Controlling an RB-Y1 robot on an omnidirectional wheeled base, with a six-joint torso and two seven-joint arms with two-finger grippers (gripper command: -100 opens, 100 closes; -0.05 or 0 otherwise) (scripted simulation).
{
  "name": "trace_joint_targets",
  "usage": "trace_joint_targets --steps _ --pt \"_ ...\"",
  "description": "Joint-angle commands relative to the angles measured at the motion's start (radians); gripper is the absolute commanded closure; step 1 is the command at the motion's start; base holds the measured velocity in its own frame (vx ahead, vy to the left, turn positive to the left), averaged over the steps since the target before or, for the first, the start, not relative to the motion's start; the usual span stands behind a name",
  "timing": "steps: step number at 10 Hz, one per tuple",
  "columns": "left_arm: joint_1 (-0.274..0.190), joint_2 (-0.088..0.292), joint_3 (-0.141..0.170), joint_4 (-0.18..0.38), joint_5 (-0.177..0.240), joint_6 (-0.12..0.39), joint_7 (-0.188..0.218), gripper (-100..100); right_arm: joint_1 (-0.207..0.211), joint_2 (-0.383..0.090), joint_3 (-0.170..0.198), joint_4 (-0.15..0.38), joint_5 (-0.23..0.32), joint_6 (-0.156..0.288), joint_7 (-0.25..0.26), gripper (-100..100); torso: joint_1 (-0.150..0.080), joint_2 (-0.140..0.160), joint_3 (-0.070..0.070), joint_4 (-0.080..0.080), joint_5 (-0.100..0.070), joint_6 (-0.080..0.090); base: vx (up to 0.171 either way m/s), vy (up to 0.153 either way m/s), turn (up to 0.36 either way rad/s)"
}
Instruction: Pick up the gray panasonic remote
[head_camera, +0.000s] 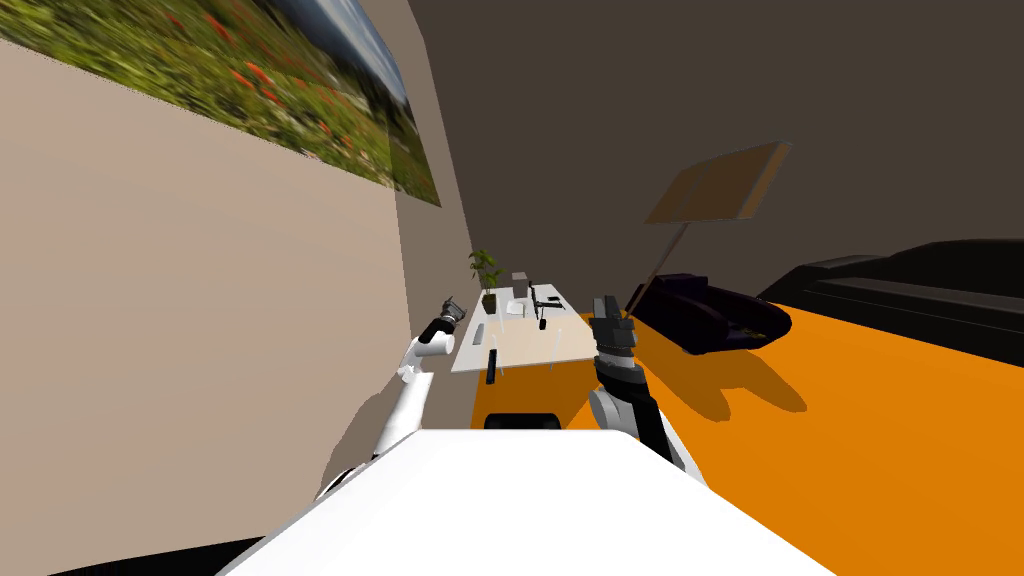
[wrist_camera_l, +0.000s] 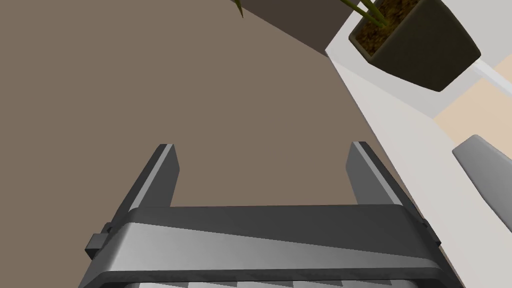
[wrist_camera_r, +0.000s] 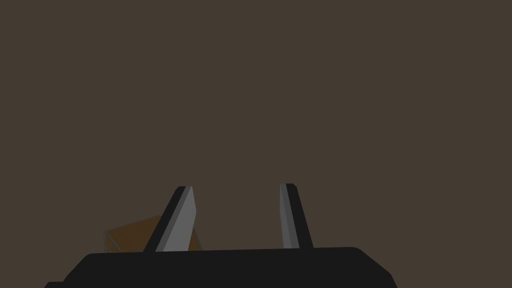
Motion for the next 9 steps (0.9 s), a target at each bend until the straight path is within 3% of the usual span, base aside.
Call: trace_joint_targets --steps 1,3,4,5,6,9 --pt "-0.030 0.010 0.009 0.050 0.006 0.050 0.050 -100 0.000 0.000 0.000 0.000 0.000 0.000 0.000 0 0.000 0.000 0.000 0.000 0.000 0.000 0.004 -0.039 -0.057" --pt "-0.030 0.010 0.009 0.062 0.006 0.084 0.061 -100 0.000 0.000 0.000 0.000 0.000 0.000 0.000 0 -0.001 0.000 0.000 0.000 0.000 0.000 0.003 -0.023 -0.016" --pt "-0.056 0.020 0.018 0.103 0.013 0.126 0.108 -100 0.000 0.000 0.000 0.000 0.000 0.000 0.000 0 0.000 0.000 0.000 0.000 0.000 0.000 0.005 -0.026 -0.074" --pt "-0.056 0.020 0.018 0.115 0.013 0.148 0.114 -100 0.000 0.000 0.000 0.000 0.000 0.000 0.000 0 0.000 0.000 0.000 0.000 0.000 0.000 0.004 -0.026 -0.036" --pt "-0.080 0.032 0.026 0.163 0.019 0.174 0.152 -100 0.000 0.000 0.000 0.000 0.000 0.000 0.000 0 0.000 0.000 0.000 0.000 0.000 0.000 0.010 -0.039 -0.069" --pt "-0.102 0.043 0.033 0.219 0.027 0.271 0.219 -100 0.000 0.000 0.000 0.000 0.000 0.000 0.000 0 -0.001 0.000 0.000 0.000 0.000 0.000 0.007 -0.036 -0.042"
